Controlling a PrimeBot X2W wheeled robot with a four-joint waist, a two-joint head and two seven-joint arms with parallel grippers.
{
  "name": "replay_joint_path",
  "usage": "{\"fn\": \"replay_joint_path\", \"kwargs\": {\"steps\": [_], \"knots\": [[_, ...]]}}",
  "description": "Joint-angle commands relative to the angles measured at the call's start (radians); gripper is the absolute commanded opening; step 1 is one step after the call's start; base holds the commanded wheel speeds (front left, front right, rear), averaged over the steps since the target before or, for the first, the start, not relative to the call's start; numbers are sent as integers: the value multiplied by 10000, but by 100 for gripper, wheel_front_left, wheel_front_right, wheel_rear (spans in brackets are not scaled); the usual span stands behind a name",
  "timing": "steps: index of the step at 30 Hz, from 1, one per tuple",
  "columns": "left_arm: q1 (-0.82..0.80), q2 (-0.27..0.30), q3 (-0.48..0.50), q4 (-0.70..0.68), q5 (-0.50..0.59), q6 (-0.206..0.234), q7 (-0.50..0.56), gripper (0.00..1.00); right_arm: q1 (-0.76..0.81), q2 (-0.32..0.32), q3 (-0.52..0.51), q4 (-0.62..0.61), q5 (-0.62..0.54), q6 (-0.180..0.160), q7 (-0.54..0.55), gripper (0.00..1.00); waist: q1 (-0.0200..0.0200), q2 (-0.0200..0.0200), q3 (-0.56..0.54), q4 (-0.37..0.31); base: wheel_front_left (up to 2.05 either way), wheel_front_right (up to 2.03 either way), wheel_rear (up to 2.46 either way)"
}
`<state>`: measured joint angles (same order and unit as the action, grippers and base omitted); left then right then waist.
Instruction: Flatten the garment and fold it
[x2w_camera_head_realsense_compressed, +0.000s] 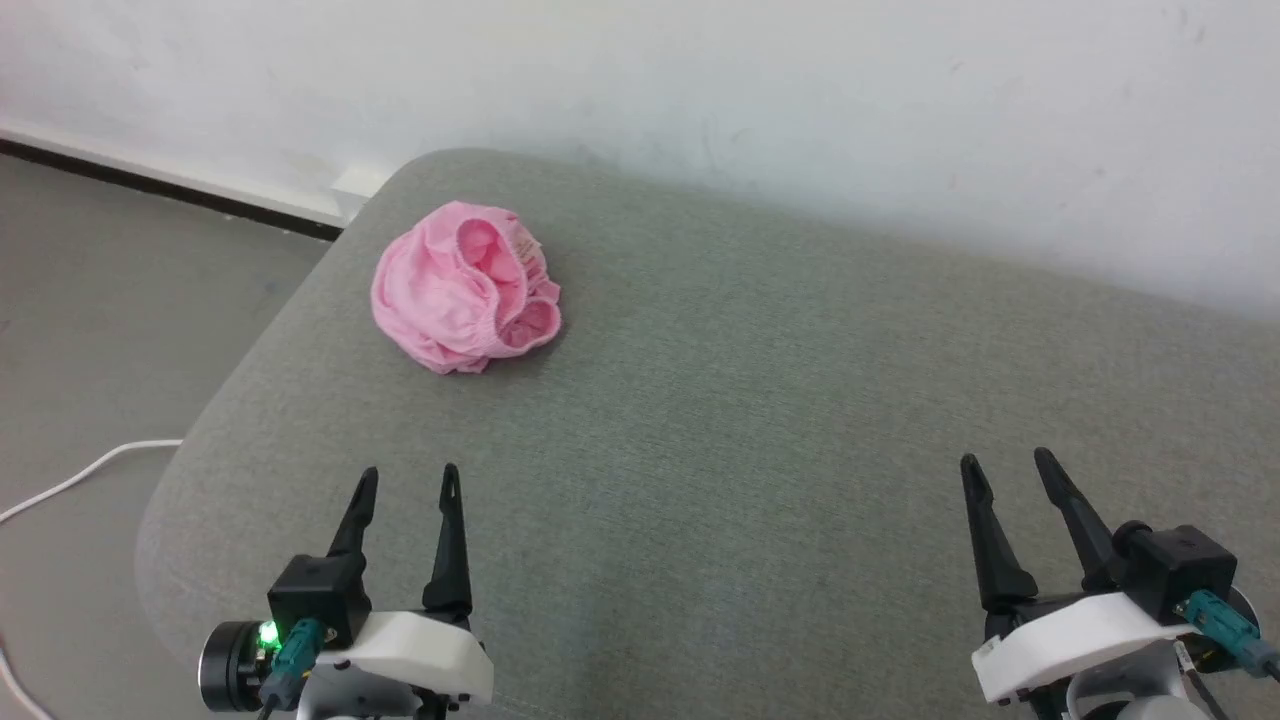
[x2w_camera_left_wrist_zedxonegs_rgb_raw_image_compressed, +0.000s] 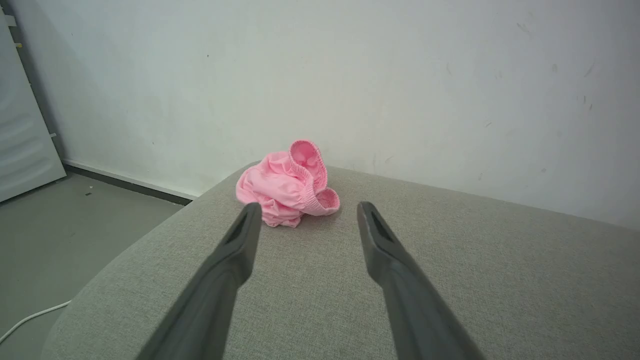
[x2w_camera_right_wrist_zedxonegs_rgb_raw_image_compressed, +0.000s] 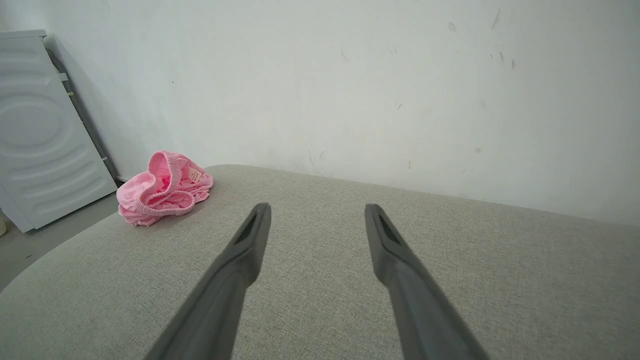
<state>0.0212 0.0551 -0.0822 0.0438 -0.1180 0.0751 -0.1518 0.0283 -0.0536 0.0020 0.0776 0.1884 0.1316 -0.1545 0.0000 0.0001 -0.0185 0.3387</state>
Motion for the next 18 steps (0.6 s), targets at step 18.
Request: {"fn": "replay_joint_path", "kwargs": {"steps": [18], "knots": [[311,-38,-100,107,-249,221,-496,100,231,25,86,236,510,-7,-470,100,0,-1,-104,1350,0,0,0]]}}
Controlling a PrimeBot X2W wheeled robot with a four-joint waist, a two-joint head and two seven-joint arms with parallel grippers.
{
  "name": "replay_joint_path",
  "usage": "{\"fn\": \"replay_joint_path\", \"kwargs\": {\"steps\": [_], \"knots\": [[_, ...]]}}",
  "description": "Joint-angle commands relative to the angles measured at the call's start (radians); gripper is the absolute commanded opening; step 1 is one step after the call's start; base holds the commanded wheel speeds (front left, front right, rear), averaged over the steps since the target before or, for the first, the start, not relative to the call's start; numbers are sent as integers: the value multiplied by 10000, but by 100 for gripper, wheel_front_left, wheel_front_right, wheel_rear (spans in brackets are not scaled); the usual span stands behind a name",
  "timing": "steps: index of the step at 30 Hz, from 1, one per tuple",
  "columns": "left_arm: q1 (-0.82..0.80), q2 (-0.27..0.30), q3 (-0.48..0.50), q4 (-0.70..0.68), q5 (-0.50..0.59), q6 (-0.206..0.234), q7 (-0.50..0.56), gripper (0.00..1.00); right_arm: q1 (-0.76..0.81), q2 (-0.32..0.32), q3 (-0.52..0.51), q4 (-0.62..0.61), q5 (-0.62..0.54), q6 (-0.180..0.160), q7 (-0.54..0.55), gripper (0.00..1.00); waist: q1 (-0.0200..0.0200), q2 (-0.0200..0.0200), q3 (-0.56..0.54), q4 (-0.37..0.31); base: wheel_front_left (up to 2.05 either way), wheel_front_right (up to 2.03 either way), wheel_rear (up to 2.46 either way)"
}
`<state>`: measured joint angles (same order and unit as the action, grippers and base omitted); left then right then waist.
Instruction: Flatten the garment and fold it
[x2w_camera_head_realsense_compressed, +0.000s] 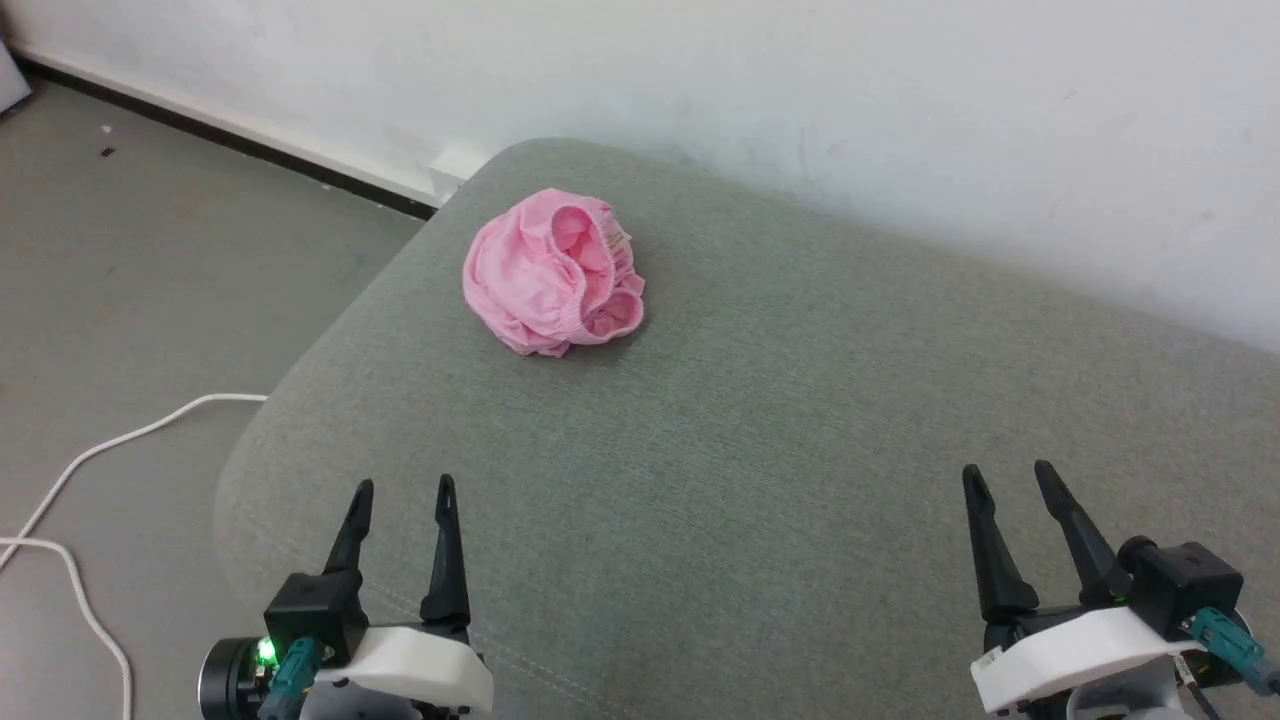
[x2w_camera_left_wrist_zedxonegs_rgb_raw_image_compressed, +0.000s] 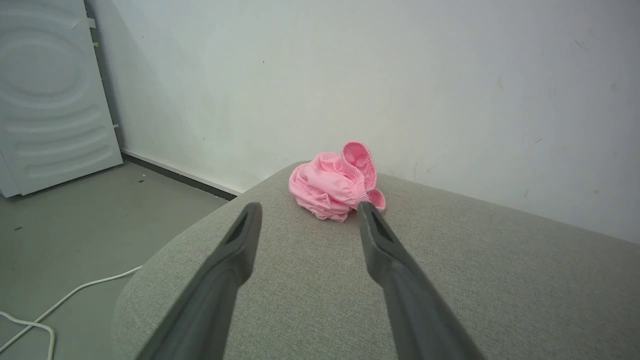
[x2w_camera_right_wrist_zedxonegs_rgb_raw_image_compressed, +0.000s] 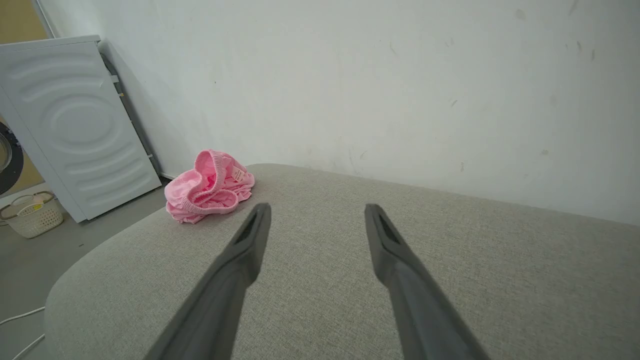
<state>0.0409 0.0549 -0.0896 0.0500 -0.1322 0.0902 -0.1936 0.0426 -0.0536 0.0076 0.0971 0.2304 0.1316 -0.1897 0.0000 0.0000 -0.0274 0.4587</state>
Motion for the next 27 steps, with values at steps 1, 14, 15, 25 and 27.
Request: {"fn": "replay_joint_path", "kwargs": {"steps": [1,14,15,25,27], "knots": [[122,-36,-30,51,-120,79,-99,100,94,25,36,52,115,-7,-138,100,0,0,-23,202,0,0,0],[214,-41,-51,102,-228,162,-349,100,134,29,112,206,269,-8,-387,100,0,0,-98,756,0,0,0],[215,-41,-57,109,-237,166,-370,100,137,29,112,215,279,-8,-408,100,0,0,-98,801,0,0,0],[238,-45,-131,183,-341,232,-579,100,194,32,114,338,466,-9,-617,100,0,0,-145,1255,0,0,0],[247,-46,-145,201,-359,243,-621,100,204,33,120,363,515,-9,-659,100,0,0,-154,1348,0,0,0]]}}
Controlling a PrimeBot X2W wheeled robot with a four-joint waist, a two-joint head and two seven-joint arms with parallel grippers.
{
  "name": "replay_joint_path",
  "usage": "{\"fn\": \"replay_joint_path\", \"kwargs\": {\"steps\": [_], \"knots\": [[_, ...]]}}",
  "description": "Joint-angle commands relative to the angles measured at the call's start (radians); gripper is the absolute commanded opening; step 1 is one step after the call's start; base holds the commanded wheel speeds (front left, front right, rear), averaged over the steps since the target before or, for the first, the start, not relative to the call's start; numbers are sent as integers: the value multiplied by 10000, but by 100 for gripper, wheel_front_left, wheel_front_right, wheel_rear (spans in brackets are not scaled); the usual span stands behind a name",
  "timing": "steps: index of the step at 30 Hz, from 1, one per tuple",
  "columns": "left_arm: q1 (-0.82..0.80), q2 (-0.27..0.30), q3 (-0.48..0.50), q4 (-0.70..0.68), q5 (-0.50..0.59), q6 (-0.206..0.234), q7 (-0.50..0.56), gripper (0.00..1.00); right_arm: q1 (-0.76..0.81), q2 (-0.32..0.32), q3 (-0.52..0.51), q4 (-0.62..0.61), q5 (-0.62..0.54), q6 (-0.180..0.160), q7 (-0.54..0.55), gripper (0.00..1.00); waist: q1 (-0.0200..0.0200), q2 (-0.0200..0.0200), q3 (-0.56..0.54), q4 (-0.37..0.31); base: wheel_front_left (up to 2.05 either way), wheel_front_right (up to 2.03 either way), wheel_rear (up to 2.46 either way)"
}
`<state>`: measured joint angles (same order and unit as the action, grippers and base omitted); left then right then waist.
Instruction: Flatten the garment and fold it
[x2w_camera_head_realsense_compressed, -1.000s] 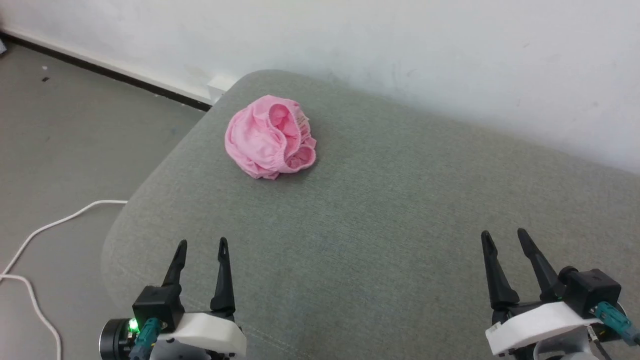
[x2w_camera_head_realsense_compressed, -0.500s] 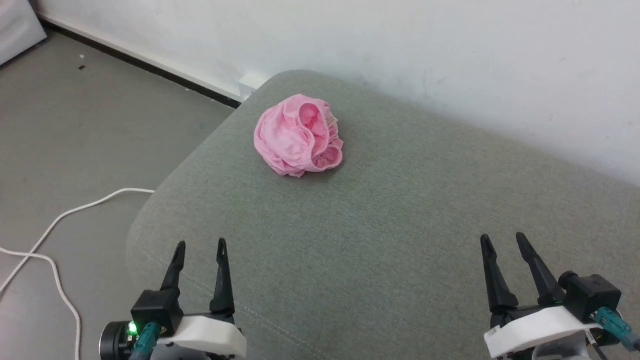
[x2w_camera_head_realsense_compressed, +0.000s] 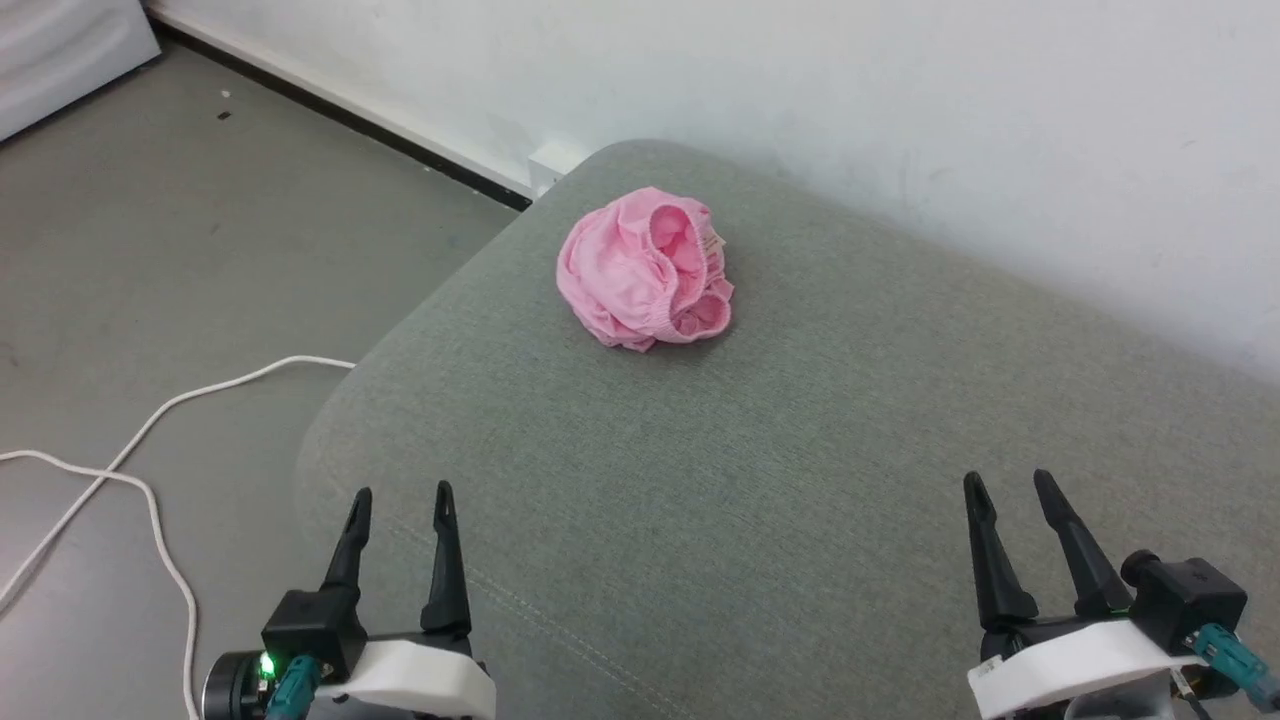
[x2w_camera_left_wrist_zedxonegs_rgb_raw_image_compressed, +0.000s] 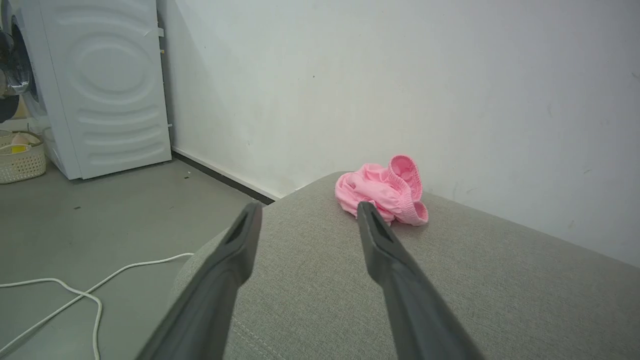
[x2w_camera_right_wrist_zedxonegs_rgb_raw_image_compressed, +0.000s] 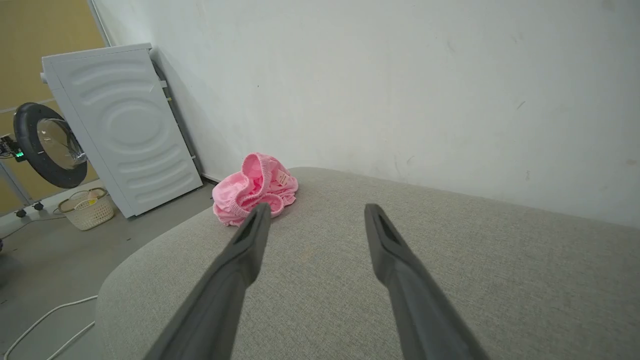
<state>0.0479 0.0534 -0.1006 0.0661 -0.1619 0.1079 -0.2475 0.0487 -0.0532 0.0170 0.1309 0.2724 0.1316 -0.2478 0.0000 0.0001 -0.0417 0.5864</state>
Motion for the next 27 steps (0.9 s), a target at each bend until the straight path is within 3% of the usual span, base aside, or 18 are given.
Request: {"fn": "replay_joint_path", "kwargs": {"steps": [1,15,21,27], "knots": [[181,-31,-40,48,-70,71,-103,100,147,29,29,34,116,-9,-99,100,0,-1,-10,116,0,0,0],[136,-32,-83,123,-38,-14,-143,100,172,30,-4,62,97,-9,-139,100,0,-1,20,157,0,0,0],[-1184,138,-110,494,-42,-652,-143,100,-38,30,-68,-56,-197,-9,-139,100,0,-1,505,-105,0,0,0],[-3575,522,313,1874,-601,-1255,98,100,-413,30,-199,-319,-761,-9,-132,100,0,-1,1563,-906,0,0,0]]}}
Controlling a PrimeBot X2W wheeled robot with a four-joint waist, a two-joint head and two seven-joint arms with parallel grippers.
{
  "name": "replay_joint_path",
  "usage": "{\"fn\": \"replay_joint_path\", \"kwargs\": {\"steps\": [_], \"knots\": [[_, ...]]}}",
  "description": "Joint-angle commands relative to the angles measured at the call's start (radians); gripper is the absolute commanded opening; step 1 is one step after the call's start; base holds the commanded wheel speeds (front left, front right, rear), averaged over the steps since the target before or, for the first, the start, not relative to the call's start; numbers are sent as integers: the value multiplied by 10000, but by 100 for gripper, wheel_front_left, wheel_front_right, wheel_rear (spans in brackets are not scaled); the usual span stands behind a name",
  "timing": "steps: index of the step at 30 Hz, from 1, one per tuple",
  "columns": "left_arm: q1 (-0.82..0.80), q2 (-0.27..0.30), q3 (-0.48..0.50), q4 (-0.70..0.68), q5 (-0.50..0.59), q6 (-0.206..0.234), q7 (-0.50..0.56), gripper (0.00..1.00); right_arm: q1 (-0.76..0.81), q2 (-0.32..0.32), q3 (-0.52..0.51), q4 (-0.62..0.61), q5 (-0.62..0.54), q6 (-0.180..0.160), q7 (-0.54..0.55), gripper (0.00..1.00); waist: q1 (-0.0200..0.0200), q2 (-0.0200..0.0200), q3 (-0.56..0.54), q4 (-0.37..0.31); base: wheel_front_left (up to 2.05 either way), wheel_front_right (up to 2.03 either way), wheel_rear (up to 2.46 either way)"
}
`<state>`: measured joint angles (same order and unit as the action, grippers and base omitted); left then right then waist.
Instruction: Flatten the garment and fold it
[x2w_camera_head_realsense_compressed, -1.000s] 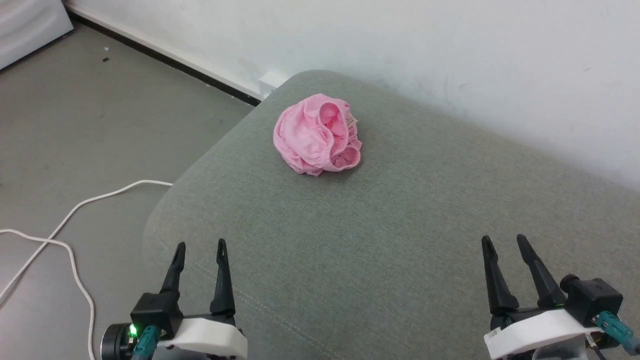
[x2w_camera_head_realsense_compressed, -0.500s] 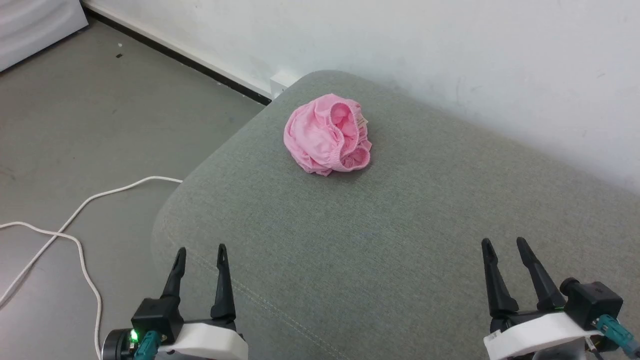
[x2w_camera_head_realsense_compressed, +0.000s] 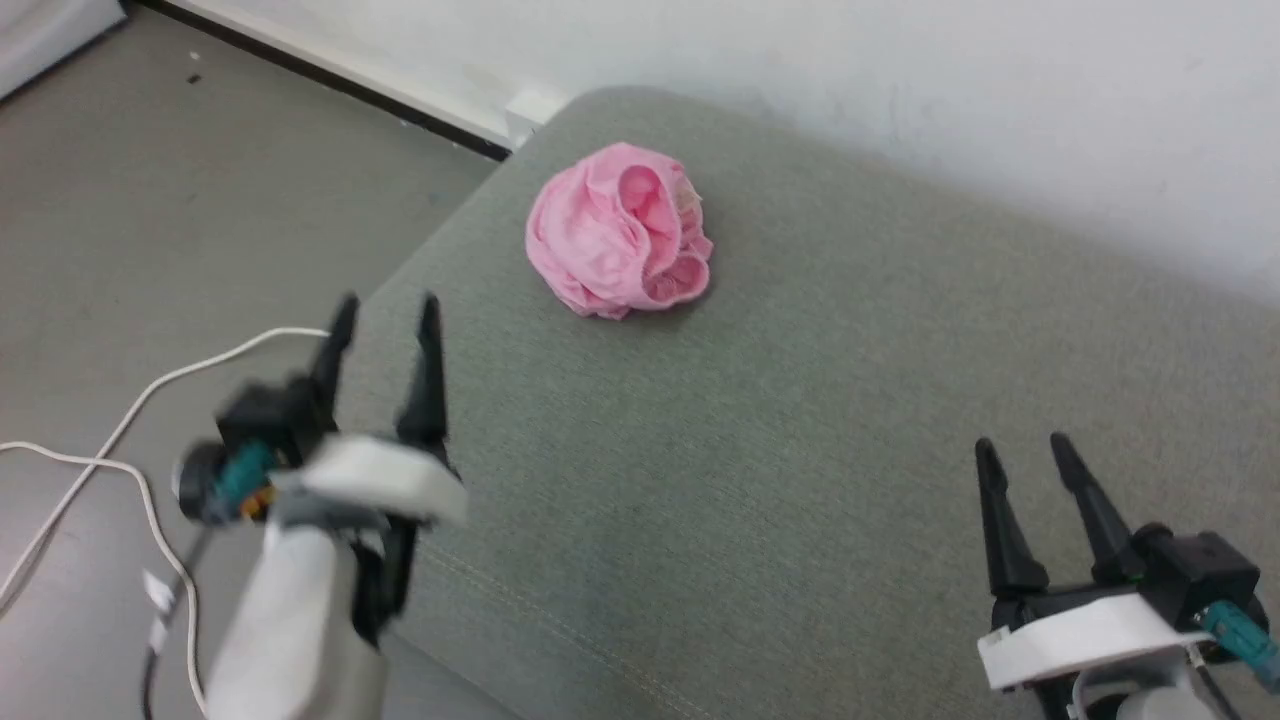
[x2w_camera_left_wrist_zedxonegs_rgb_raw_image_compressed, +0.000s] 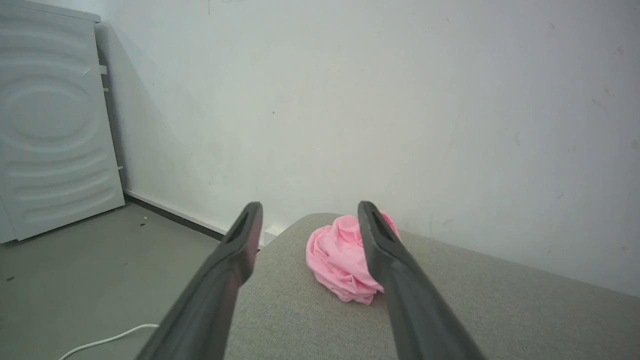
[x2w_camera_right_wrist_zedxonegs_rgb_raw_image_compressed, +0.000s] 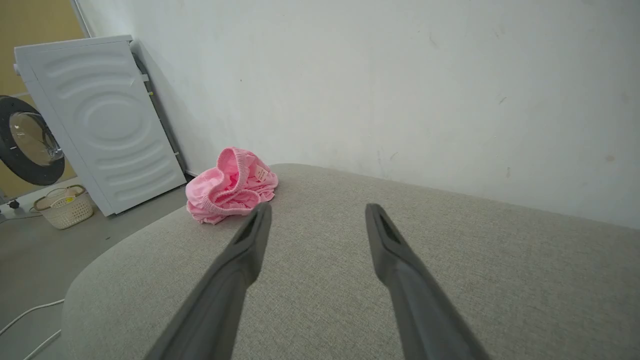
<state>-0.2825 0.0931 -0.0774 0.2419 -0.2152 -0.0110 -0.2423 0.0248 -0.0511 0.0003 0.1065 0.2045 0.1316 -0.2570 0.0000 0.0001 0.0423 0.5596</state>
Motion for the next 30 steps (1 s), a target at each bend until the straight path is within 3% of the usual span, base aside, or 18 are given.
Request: {"fn": "replay_joint_path", "kwargs": {"steps": [1,5,11,18,30], "knots": [[-723,190,157,400,-190,-153,170,100,-265,9,-111,-153,-197,-9,-20,100,0,-1,946,-793,0,0,0],[-2502,446,412,1464,-725,-449,1051,100,-583,9,-476,-654,-668,-9,248,100,0,-1,1960,-1429,0,0,0],[-4723,870,741,2737,-1443,-516,3272,100,-999,7,-798,-1472,-1168,-9,693,100,0,-1,3290,-2339,0,0,0],[-5818,1117,989,3703,-2342,-367,6401,100,-1308,-195,-1042,-1876,-1101,-9,825,100,0,-1,4243,-3023,0,0,0],[-5329,889,919,3447,-2846,829,9694,100,-1480,-456,-1213,-2075,-929,-9,843,100,0,-1,4894,-3169,0,0,0]]}}
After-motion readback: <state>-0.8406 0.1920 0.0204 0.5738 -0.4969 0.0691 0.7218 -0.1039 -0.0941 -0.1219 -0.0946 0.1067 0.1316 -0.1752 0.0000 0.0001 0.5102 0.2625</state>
